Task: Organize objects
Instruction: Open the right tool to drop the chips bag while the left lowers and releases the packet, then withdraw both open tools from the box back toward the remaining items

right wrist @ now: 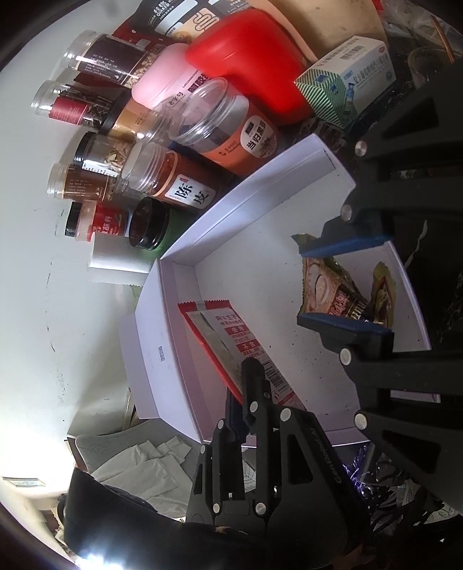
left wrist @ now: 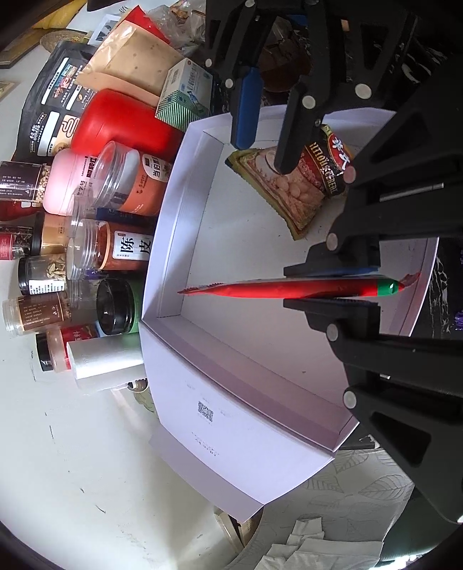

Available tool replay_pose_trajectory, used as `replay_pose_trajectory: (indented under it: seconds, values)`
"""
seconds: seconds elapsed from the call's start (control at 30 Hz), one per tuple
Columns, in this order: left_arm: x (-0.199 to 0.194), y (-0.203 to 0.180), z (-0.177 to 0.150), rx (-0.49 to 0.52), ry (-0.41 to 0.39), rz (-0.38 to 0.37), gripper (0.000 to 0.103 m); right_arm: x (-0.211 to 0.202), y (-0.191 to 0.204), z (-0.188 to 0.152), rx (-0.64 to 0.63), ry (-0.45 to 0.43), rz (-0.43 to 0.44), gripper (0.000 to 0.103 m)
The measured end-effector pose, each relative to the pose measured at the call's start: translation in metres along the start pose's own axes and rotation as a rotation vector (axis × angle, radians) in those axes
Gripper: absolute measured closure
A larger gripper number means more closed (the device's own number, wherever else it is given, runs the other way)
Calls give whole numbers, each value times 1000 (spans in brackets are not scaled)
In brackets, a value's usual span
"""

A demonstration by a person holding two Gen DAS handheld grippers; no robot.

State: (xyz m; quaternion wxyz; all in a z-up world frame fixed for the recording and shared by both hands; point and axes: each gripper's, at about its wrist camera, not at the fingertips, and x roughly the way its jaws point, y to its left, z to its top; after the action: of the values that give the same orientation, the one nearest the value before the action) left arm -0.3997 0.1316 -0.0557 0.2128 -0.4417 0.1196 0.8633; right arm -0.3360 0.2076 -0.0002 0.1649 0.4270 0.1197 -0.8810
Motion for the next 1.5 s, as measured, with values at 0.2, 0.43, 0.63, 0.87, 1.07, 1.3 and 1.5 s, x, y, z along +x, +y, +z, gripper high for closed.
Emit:
replay_pose_trajectory:
  seconds: [0.2,0.43,0.63,0.87,1.07,1.3,1.5]
  values:
    - [2,-3,-3,2,16,-7,94,5,-1,-2,12,28,-11,71]
    - [5,-7,-4,-8,47,-38,89,-1,-2,-3,14,30,-20,57]
    - [3,-16,-8,21,67,-32,79,-3,-4,-6,19,41,-37,53]
    - [-15,-21,-5,26,34,4,54,-13,-6,-8,24,38,-61,51]
    - [-37,-21,-5,17,8,16,52,-28,-10,-9,37,19,-81,49]
    - [-68,-25,-9,15,-22,36,52,-50,-6,-7,28,-12,-86,48]
    - [-101,-26,-17,-3,-55,56,51,-78,5,-6,6,-51,-97,48]
